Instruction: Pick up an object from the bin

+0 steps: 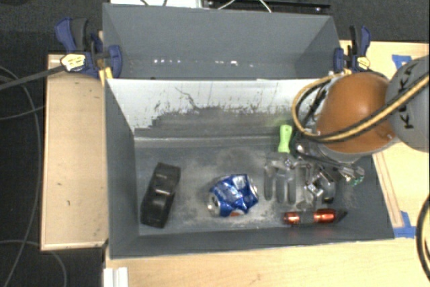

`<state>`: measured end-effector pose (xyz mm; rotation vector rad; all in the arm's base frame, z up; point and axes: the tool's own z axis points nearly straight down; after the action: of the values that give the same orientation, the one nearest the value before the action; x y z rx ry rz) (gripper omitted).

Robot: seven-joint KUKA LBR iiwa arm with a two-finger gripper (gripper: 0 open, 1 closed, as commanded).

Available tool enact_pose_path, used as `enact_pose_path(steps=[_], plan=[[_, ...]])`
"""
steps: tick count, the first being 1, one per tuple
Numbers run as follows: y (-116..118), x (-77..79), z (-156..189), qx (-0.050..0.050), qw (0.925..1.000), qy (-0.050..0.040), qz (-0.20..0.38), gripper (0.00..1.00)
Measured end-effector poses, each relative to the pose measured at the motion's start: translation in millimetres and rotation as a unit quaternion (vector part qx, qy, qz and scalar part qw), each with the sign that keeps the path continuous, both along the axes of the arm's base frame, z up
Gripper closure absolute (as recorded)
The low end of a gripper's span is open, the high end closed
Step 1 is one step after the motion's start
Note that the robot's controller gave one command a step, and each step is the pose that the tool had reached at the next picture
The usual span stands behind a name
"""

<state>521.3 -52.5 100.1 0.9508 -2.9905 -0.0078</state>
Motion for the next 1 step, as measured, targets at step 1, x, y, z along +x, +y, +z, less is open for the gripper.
enact_pose_path(steps=[1], plan=[[-10.9, 64.9, -27.8, -0.001, 0.9925, -0.0083, 0.122, 0.0]])
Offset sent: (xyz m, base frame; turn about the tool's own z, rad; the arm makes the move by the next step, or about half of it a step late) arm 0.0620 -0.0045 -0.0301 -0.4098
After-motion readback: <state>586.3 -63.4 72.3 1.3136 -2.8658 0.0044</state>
